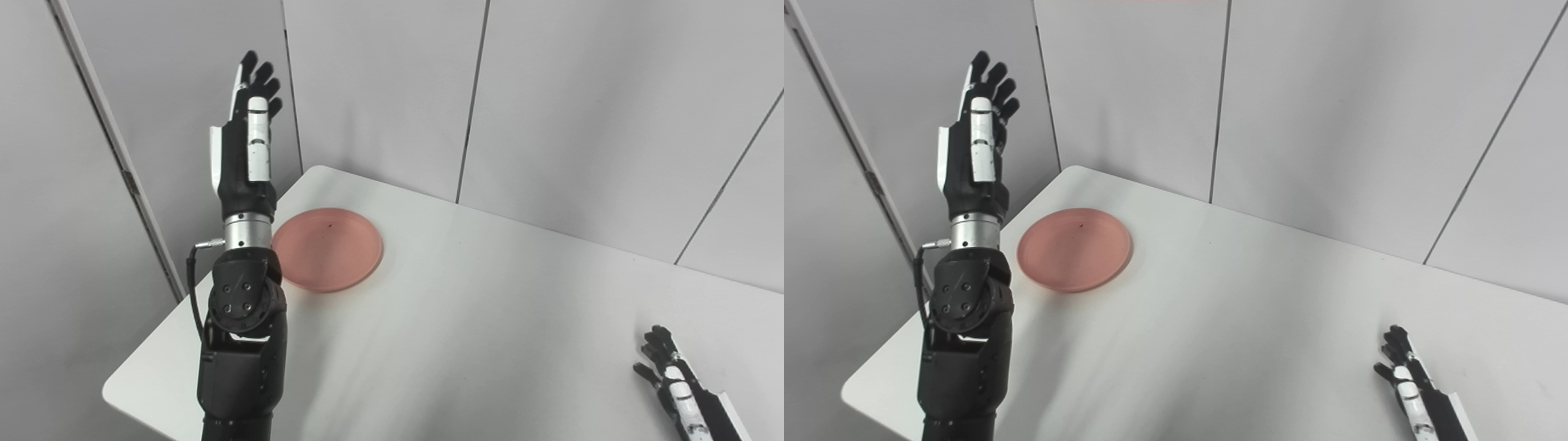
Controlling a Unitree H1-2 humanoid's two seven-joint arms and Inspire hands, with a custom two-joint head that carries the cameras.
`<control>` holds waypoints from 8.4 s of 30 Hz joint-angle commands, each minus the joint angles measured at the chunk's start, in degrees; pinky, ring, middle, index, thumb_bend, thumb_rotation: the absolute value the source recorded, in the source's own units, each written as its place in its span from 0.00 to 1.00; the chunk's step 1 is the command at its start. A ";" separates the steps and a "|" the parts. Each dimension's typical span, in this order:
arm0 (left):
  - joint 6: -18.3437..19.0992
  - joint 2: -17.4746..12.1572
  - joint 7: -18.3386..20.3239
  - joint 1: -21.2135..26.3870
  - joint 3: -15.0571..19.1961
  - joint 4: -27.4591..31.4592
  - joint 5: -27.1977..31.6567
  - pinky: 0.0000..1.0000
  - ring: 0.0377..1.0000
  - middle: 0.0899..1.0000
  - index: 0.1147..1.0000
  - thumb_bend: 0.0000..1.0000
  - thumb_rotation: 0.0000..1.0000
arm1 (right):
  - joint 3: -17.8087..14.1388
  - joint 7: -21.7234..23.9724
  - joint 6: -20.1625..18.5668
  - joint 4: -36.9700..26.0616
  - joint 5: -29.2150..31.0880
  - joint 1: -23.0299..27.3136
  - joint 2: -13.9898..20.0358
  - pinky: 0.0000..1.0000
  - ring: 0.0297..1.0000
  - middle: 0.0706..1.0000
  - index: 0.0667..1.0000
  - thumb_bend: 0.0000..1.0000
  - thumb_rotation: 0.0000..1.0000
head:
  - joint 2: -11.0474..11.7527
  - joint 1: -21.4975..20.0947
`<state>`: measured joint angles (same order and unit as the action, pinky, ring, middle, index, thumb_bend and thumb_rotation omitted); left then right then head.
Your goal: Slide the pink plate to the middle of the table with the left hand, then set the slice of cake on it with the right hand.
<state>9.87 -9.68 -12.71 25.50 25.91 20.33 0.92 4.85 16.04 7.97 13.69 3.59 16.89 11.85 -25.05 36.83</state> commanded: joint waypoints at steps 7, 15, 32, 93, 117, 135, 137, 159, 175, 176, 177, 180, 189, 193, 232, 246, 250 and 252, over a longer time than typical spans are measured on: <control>-4.66 -3.45 -2.33 1.53 2.61 -4.16 1.90 0.93 0.95 0.96 0.96 0.38 1.00 | -0.43 -0.08 -3.08 0.72 -0.50 -1.79 0.79 1.00 0.97 0.97 0.97 0.12 1.00 | -0.07 0.22; -5.30 -4.25 -2.61 1.26 3.43 -10.27 4.05 0.98 0.96 0.98 0.98 0.38 1.00 | -0.53 0.15 -2.90 0.81 -0.28 -1.76 0.91 1.00 0.97 0.97 0.98 0.12 1.00 | -0.22 0.60; -6.50 -4.86 -3.46 2.12 4.67 -19.48 10.14 0.99 0.96 0.97 0.97 0.35 1.00 | -0.63 0.10 -4.09 -0.07 -0.16 -1.75 1.09 1.00 0.98 0.98 0.98 0.12 1.00 | -0.74 1.13; -11.01 -7.56 -1.73 3.73 1.82 -45.22 14.15 1.00 1.00 1.00 1.00 0.33 1.00 | -1.00 0.95 -5.00 0.02 0.88 -1.09 1.32 1.00 0.98 0.98 0.98 0.12 1.00 | -0.52 2.14; -10.91 -3.07 2.32 7.04 -6.83 -53.28 13.74 0.99 0.99 1.00 1.00 0.33 1.00 | -0.62 0.55 -5.31 -0.49 -0.02 -1.28 0.94 1.00 0.98 0.98 0.98 0.09 1.00 | -0.72 1.02; -3.70 2.54 8.17 6.01 -13.82 -47.82 17.23 0.97 0.97 0.98 0.98 0.35 1.00 | 0.20 0.05 -3.67 -0.49 -1.18 -1.65 0.83 1.00 0.95 0.96 0.96 0.08 1.00 | -1.32 -1.56; -3.49 2.65 8.47 5.89 -14.57 -48.00 16.70 0.96 0.96 0.98 0.96 0.35 1.00 | 0.33 -0.05 -3.75 -0.58 -1.39 -1.69 0.78 1.00 0.96 0.96 0.96 0.09 1.00 | -1.45 -2.20; 0.93 3.55 15.46 1.96 -21.69 -42.44 17.22 0.98 0.98 0.99 0.99 0.36 1.00 | 3.84 -4.95 -3.10 -2.75 -8.20 -3.20 -1.72 0.93 0.91 0.93 0.94 0.23 1.00 | -5.74 -20.48; 3.70 3.73 19.92 0.16 -24.02 -39.69 17.80 0.98 0.98 1.00 1.00 0.38 1.00 | 4.70 -7.10 -4.05 -2.49 -10.57 -2.61 -3.84 0.91 0.91 0.92 0.92 0.27 1.00 | -8.68 -27.92; 4.00 3.78 20.07 -0.08 -24.37 -39.10 17.69 0.98 0.98 1.00 0.99 0.38 1.00 | 4.74 -7.16 -4.21 -2.60 -10.64 -2.62 -3.94 0.91 0.91 0.92 0.92 0.27 1.00 | -9.12 -28.73; 4.23 3.81 20.12 -0.25 -24.57 -38.68 17.62 0.97 0.98 1.00 0.99 0.38 1.00 | 4.76 -7.19 -4.30 -2.69 -10.72 -2.63 -4.00 0.91 0.91 0.92 0.92 0.28 1.00 | -9.12 -28.73; 5.02 4.10 20.43 -1.12 -25.96 -37.03 17.14 0.97 0.97 0.99 0.98 0.39 1.00 | 5.03 -7.37 -5.13 -3.24 -11.32 -2.56 -4.22 0.91 0.92 0.93 0.93 0.28 1.00 | -9.95 -29.81; 7.32 4.29 21.12 -3.00 -28.70 -32.98 17.22 0.97 0.97 0.99 0.97 0.38 1.00 | 4.53 -7.92 -8.04 -6.36 -11.46 -2.87 -4.75 0.92 0.92 0.93 0.93 0.30 1.00 | -11.62 -32.50; 8.79 4.33 21.52 -3.68 -29.51 -31.11 17.23 0.96 0.96 0.98 0.96 0.38 1.00 | 3.96 -8.12 -10.12 -9.27 -11.10 -3.25 -4.75 0.93 0.93 0.93 0.94 0.30 1.00 | -12.07 -33.51; 14.23 2.80 25.67 -9.75 -34.19 -22.76 16.40 0.96 0.96 0.96 0.96 0.38 1.00 | -8.59 -13.77 -14.01 -27.78 -11.96 -2.23 -0.23 0.94 0.92 0.92 0.92 0.28 1.00 | -13.97 -45.22; 12.22 2.13 27.25 -10.11 -31.91 -25.36 17.56 0.97 0.98 0.99 0.99 0.39 1.00 | -11.23 -15.96 -13.63 -34.77 -23.48 0.95 7.39 0.85 0.91 0.92 0.91 0.47 1.00 | -11.38 -51.53; 10.29 1.50 28.24 -10.17 -31.64 -26.85 17.27 0.95 0.97 0.98 0.98 0.40 1.00 | -12.08 -16.45 -13.91 -35.28 -29.45 2.11 10.47 0.82 0.88 0.91 0.91 0.46 1.00 | -10.49 -53.82; 9.31 1.11 28.86 -10.18 -31.44 -27.79 17.32 0.95 0.97 0.98 0.98 0.41 1.00 | -12.31 -15.44 -15.64 -35.95 -32.95 2.61 12.74 0.81 0.89 0.92 0.93 0.44 1.00 | -10.10 -54.76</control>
<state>16.87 -8.09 14.68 17.81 -4.40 -4.64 19.11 -6.47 0.80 -7.35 -19.64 -26.94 17.63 22.28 -35.16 -17.93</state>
